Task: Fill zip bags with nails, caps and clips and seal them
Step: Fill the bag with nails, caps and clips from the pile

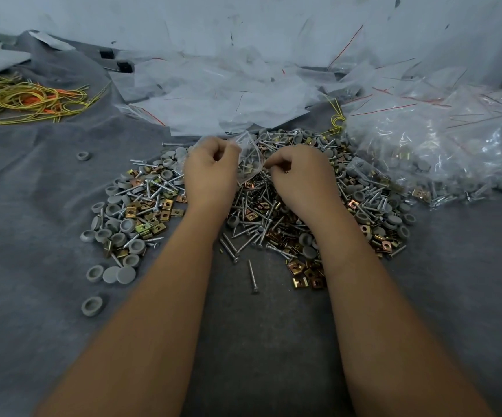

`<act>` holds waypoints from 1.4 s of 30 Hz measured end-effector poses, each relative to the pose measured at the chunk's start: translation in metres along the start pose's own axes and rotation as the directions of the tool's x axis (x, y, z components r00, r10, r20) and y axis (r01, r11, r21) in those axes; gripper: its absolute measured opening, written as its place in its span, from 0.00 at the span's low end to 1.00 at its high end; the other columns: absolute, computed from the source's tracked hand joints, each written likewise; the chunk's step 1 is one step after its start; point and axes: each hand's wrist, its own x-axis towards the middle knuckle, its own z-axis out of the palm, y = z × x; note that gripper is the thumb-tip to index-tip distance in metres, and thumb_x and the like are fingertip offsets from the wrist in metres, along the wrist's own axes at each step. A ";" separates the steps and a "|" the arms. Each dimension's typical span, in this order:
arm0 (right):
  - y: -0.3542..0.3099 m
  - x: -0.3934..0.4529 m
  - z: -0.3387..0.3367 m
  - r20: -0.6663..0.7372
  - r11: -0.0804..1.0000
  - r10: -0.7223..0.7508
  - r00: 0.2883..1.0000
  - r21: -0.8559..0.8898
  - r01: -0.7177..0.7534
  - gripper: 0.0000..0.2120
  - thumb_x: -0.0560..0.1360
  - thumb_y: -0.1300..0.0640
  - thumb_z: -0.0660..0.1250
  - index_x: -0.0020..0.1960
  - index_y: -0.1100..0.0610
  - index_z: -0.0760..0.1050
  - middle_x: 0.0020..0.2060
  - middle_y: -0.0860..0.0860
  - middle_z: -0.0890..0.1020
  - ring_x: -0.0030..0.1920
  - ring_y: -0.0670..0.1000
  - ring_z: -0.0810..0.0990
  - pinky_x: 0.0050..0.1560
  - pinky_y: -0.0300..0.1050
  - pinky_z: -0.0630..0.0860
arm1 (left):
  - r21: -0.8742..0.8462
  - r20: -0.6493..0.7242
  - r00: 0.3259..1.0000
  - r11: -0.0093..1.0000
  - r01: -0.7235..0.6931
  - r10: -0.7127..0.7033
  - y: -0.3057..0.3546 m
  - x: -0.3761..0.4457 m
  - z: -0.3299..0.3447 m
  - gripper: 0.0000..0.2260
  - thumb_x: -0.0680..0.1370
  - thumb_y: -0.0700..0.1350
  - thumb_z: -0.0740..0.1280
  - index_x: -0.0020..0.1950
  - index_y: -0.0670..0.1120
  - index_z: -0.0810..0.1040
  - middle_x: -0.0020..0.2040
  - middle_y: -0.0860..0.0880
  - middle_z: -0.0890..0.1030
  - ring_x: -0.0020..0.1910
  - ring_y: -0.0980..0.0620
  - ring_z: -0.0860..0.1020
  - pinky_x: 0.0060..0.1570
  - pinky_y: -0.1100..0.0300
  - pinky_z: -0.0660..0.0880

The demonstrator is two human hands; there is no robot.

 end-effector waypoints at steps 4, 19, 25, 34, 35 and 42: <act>-0.001 0.001 -0.001 -0.104 0.984 0.038 0.994 0.175 -0.020 0.08 0.73 0.62 0.67 0.49 0.50 0.79 0.37 0.44 0.79 0.39 0.46 0.78 0.43 0.48 0.79 | -0.028 0.021 1.000 0.999 0.021 -0.020 0.001 -0.001 0.000 0.09 0.78 0.42 0.65 0.45 0.36 0.78 0.28 0.50 0.71 0.29 0.51 0.69 0.34 0.55 0.70; -0.016 -0.007 0.011 0.085 0.983 -0.176 0.981 0.075 0.170 0.08 0.74 0.61 0.66 0.49 0.52 0.82 0.42 0.49 0.83 0.44 0.51 0.79 0.45 0.51 0.76 | 0.067 0.053 0.999 0.998 -0.009 0.006 0.005 -0.001 -0.001 0.08 0.77 0.42 0.64 0.43 0.41 0.80 0.32 0.47 0.78 0.34 0.46 0.76 0.41 0.44 0.78; -0.018 -0.004 -0.001 -0.024 0.930 -0.069 0.997 0.360 0.073 0.09 0.75 0.61 0.67 0.47 0.50 0.83 0.39 0.41 0.82 0.39 0.40 0.79 0.44 0.39 0.78 | 0.033 0.040 0.999 0.999 0.007 -0.008 0.005 -0.003 -0.001 0.10 0.78 0.43 0.64 0.37 0.47 0.77 0.30 0.51 0.75 0.32 0.49 0.74 0.38 0.46 0.77; 0.011 0.002 -0.029 -0.032 0.948 0.268 0.963 -0.170 -0.269 0.17 0.76 0.58 0.56 0.58 0.52 0.79 0.52 0.55 0.81 0.55 0.59 0.76 0.56 0.55 0.75 | 0.052 0.028 1.000 0.999 0.012 -0.013 0.002 -0.002 0.000 0.10 0.78 0.44 0.63 0.43 0.40 0.79 0.28 0.53 0.71 0.28 0.53 0.68 0.34 0.57 0.68; 0.012 0.001 -0.029 0.034 0.918 0.278 0.960 -0.304 -0.255 0.17 0.76 0.56 0.57 0.61 0.54 0.78 0.58 0.57 0.79 0.61 0.61 0.72 0.61 0.55 0.71 | 0.054 0.029 0.999 0.998 0.011 -0.013 0.002 -0.002 0.000 0.10 0.78 0.44 0.63 0.44 0.40 0.80 0.28 0.53 0.71 0.28 0.53 0.68 0.34 0.57 0.68; 0.008 0.000 -0.019 0.179 0.902 0.175 0.968 -0.424 -0.084 0.15 0.75 0.63 0.61 0.58 0.59 0.80 0.60 0.59 0.74 0.61 0.61 0.70 0.60 0.54 0.73 | 0.055 0.037 0.999 0.998 0.007 -0.009 0.001 -0.003 0.000 0.10 0.78 0.44 0.63 0.43 0.40 0.80 0.28 0.53 0.71 0.27 0.55 0.67 0.32 0.59 0.66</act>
